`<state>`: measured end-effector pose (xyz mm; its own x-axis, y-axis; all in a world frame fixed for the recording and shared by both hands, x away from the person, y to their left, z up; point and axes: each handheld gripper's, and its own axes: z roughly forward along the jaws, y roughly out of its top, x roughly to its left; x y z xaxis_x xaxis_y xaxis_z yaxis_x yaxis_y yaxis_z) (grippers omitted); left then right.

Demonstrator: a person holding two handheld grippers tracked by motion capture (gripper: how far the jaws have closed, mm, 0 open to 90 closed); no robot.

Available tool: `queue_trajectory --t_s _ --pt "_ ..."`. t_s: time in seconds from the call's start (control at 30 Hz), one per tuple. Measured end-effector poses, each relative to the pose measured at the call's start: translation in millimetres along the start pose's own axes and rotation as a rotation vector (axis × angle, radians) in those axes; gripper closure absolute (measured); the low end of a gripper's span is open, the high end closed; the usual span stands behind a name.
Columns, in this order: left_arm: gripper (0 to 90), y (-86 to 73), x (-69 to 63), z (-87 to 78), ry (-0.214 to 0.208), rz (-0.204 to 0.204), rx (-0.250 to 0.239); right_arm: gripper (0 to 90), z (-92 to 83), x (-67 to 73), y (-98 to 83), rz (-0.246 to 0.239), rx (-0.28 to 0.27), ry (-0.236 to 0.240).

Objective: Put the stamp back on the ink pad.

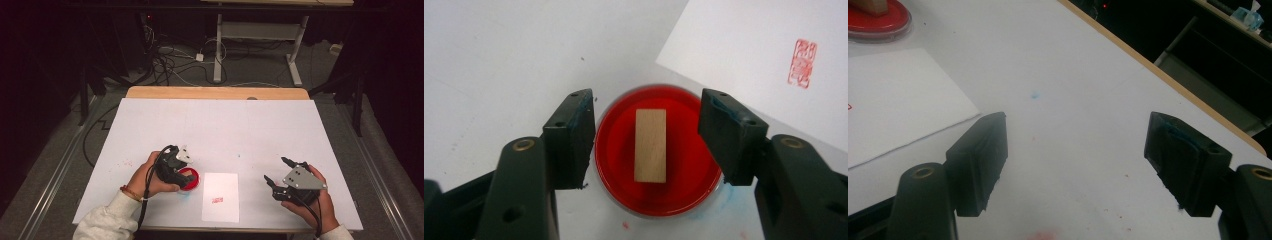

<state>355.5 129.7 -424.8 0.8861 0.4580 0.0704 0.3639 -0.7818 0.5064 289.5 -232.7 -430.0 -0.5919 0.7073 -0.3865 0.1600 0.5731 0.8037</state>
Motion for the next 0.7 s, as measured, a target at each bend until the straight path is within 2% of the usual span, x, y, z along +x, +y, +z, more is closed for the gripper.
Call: queue_trajectory --t_s 0.17,0.33,0.5,0.57,0.7 --pt "31.5 1.1 -2.2 -1.1 0.016 -0.003 -0.024 26.0 -0.2 -0.2 0.2 0.001 -0.002 -0.001" --pt "25.1 1.5 -3.3 -5.2 0.034 -0.012 -0.093 26.0 -0.3 -0.2 0.2 0.002 -0.006 0.002" --pt "22.9 0.8 -6.0 -7.2 0.051 0.006 -0.145 26.0 -1.2 0.6 1.0 0.006 -0.009 0.004" --pt "21.6 0.8 -7.0 -8.0 0.063 0.007 -0.181 26.0 -1.4 1.1 1.3 0.010 -0.012 0.010" --pt "18.7 0.7 -10.2 -9.8 0.116 -0.006 -0.268 26.0 -1.3 2.4 1.5 0.014 -0.015 0.021"
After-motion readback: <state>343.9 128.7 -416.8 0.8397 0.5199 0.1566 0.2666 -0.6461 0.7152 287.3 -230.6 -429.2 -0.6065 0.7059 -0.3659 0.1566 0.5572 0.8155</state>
